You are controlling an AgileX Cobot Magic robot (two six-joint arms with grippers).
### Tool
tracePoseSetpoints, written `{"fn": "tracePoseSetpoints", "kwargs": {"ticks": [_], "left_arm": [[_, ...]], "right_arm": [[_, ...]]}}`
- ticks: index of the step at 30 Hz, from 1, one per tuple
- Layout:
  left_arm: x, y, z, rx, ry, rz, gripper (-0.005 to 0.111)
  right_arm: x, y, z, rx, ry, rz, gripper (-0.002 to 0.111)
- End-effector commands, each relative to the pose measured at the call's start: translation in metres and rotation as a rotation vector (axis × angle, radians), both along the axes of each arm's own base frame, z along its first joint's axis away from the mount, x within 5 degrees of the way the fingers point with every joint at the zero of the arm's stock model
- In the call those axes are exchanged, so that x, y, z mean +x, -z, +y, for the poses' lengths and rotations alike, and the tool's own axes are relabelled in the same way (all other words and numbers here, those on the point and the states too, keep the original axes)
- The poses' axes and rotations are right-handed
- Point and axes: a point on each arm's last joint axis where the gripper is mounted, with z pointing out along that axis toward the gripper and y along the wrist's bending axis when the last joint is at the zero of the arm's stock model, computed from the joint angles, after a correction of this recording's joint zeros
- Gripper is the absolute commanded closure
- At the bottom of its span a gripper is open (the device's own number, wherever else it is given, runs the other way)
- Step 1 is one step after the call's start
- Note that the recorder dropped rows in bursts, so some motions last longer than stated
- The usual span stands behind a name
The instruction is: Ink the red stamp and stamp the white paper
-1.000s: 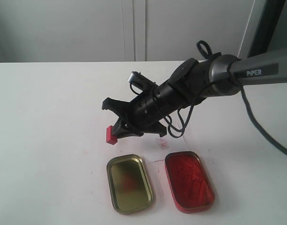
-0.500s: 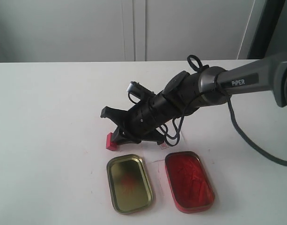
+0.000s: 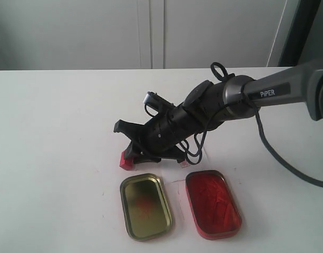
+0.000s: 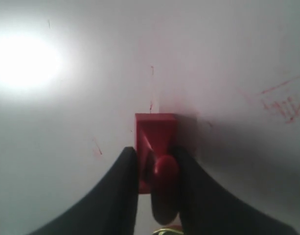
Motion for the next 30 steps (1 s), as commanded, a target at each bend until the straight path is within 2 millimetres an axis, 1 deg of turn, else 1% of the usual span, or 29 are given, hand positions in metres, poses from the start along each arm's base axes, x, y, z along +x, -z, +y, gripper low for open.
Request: {"fn": "tracePoseSetpoints", "kwargs": {"ticks": [1, 4, 7, 10, 14, 18, 22, 24, 26, 30], "left_arm": [[-0.001, 0.004, 0.0, 0.0, 0.0, 0.021, 0.107], [-0.001, 0.004, 0.0, 0.0, 0.0, 0.021, 0.107], [-0.001, 0.004, 0.0, 0.0, 0.0, 0.021, 0.107], [-0.001, 0.004, 0.0, 0.0, 0.0, 0.021, 0.107], [-0.001, 0.004, 0.0, 0.0, 0.0, 0.021, 0.107], [-0.001, 0.004, 0.0, 0.0, 0.0, 0.021, 0.107], [-0.001, 0.004, 0.0, 0.0, 0.0, 0.021, 0.107], [-0.001, 0.004, 0.0, 0.0, 0.0, 0.021, 0.107], [-0.001, 0.004, 0.0, 0.0, 0.0, 0.021, 0.107], [-0.001, 0.004, 0.0, 0.0, 0.0, 0.021, 0.107]], "right_arm": [[-0.001, 0.002, 0.0, -0.004, 0.004, 0.005, 0.072], [0.0, 0.002, -0.001, -0.005, 0.008, 0.003, 0.067], [0.0, 0.002, -0.001, -0.006, 0.026, 0.006, 0.064], [0.003, -0.003, -0.002, -0.008, 0.057, -0.02, 0.059], [0.008, -0.011, -0.007, -0.052, 0.088, -0.087, 0.059], [0.01, -0.009, -0.012, -0.112, 0.105, -0.104, 0.059], [0.013, -0.01, -0.017, -0.104, 0.149, -0.088, 0.059], [0.015, -0.017, -0.021, -0.092, 0.169, -0.085, 0.062], [0.016, -0.023, -0.024, -0.09, 0.166, -0.096, 0.069], [0.015, -0.04, -0.029, -0.118, 0.117, -0.157, 0.089]]}}
